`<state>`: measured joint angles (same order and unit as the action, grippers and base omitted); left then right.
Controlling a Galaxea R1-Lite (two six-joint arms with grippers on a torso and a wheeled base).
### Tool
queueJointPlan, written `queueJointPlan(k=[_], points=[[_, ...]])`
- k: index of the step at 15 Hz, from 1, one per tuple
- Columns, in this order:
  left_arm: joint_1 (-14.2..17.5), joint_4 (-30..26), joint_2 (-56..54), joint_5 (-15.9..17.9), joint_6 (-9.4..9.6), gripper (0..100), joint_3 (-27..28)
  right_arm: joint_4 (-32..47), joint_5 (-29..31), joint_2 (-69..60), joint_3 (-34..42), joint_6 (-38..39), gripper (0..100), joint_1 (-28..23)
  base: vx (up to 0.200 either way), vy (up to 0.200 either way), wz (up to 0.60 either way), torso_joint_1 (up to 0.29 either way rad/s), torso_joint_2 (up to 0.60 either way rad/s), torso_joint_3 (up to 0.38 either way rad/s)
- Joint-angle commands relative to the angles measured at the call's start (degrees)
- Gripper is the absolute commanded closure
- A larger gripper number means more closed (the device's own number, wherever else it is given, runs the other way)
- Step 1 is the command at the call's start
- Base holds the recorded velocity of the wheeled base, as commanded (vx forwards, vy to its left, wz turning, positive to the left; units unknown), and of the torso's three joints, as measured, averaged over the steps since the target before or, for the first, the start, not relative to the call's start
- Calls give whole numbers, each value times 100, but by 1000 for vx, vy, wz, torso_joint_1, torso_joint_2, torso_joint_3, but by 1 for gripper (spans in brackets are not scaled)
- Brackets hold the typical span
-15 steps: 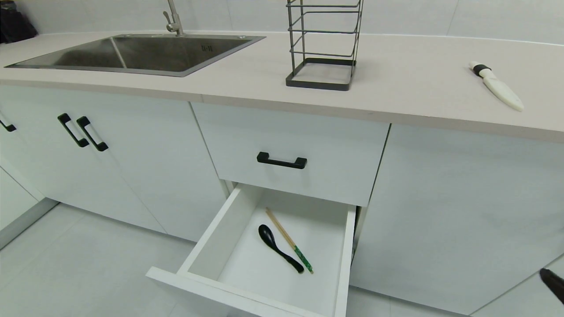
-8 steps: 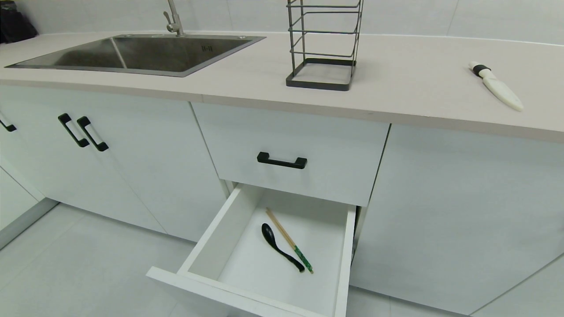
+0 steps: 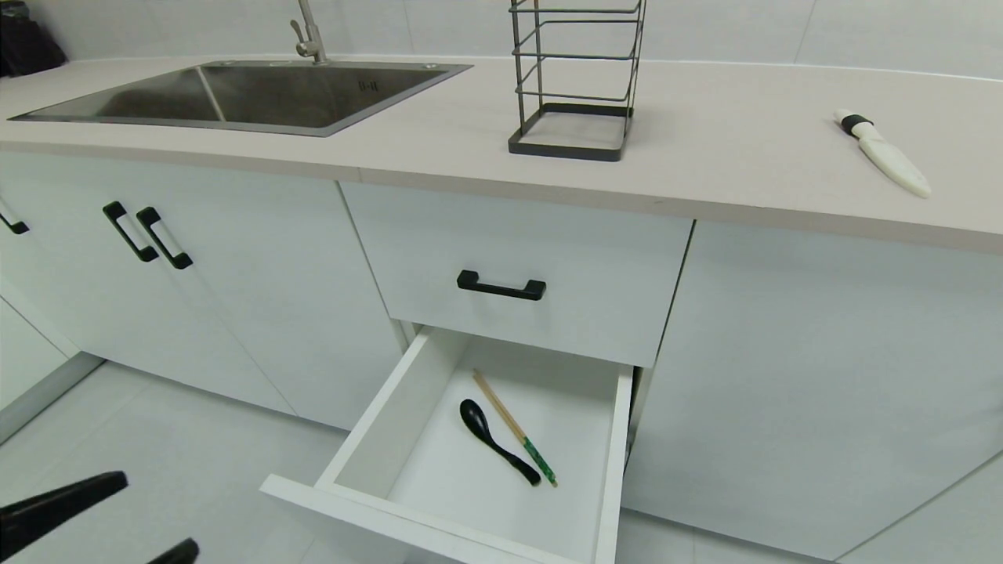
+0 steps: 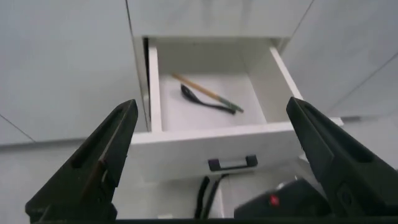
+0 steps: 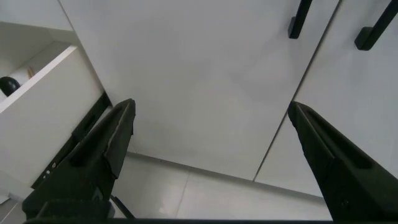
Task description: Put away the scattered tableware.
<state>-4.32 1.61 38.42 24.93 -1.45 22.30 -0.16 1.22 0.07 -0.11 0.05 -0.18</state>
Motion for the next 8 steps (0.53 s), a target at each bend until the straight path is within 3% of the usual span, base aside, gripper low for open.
queueJointPlan(k=[1,3,6,8], points=[[-922,-47,1229,214,-206,0,-402,16,1,-7,2,4,0,1,0,0,0,0,0,0],[-1124,-55,1651,153,-250,0,-604,7,1,-7,2,4,0,1,0,0,0,0,0,0],[-1651,-284,2257,-779,-277,0,-700,16,1,-7,2,4,0,1,0,0,0,0,0,0],[-1924,-266,2767,-981,-268,0,-630,16,1,-7,2,4,0,1,0,0,0,0,0,0]])
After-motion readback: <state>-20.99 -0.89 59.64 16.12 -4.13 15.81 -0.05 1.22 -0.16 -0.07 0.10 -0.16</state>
